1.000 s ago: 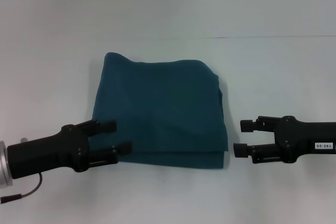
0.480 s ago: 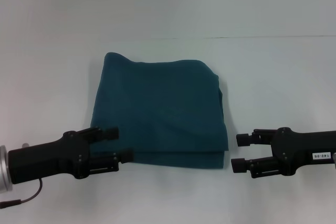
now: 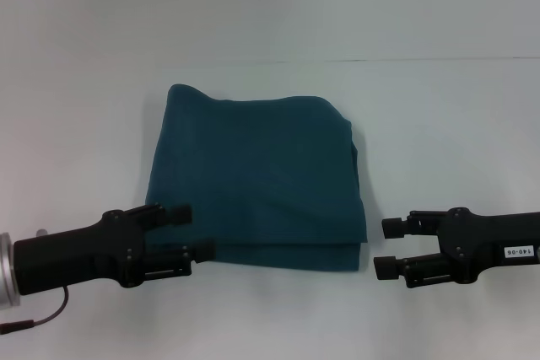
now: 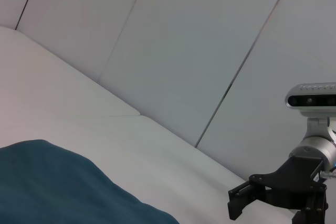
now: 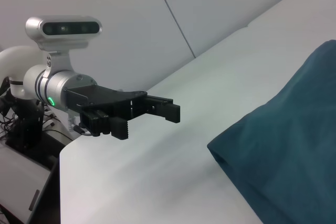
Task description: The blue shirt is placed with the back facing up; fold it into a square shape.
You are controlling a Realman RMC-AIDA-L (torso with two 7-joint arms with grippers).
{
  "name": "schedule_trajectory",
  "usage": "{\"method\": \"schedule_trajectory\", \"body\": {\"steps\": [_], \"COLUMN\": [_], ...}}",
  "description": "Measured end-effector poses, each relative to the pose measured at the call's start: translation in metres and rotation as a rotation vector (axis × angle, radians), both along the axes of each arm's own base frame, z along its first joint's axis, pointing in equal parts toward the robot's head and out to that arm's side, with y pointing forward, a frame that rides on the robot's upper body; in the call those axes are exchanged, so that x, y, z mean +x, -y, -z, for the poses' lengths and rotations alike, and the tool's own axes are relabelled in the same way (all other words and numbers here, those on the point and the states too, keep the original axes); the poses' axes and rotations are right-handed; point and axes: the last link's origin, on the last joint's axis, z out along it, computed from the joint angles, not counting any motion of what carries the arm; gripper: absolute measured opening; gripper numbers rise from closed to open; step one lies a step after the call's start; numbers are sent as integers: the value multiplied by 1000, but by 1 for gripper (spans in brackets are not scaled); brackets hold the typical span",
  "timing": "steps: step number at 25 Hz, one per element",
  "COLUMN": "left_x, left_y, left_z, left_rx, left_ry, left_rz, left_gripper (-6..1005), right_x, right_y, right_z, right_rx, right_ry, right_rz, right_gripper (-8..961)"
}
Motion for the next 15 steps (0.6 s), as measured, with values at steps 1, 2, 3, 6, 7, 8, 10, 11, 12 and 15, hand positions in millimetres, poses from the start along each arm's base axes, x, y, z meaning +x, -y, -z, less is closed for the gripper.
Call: {"method": "schedule_trajectory", "body": {"steps": [1,2,3,6,7,8,10,11,12,15], "left_x": [0,0,0,0,0,0,0,0,0,0], "left_y": [0,0,0,0,0,0,0,0,-1,-1], "left_z": [0,0,0,0,0,0,0,0,0,0], "left_rx": [0,0,0,-1,-1,-1,-1,0,0,2], "left_ry": [0,0,0,-1,-1,-1,-1,-1,-2,-3], "left_rz": [0,0,0,1,1,1,1,1,1,1], "left_gripper": [888,888,888,888,888,888,888,888,888,888], "right_x": [0,0,0,0,0,0,0,0,0,-1], "right_y": [0,0,0,0,0,0,0,-1,-1,-1], "right_z": [0,0,0,0,0,0,0,0,0,0], "right_rx": [0,0,0,-2,-3,-4,-5,-5,-5,-5], "right_ry": [1,1,1,0,-1,-1,-1,-1,-1,-1], "right_rz": [0,0,0,5,8,11,11,11,11,10], "right_gripper": [927,927,927,927,927,927,927,927,927,927]}}
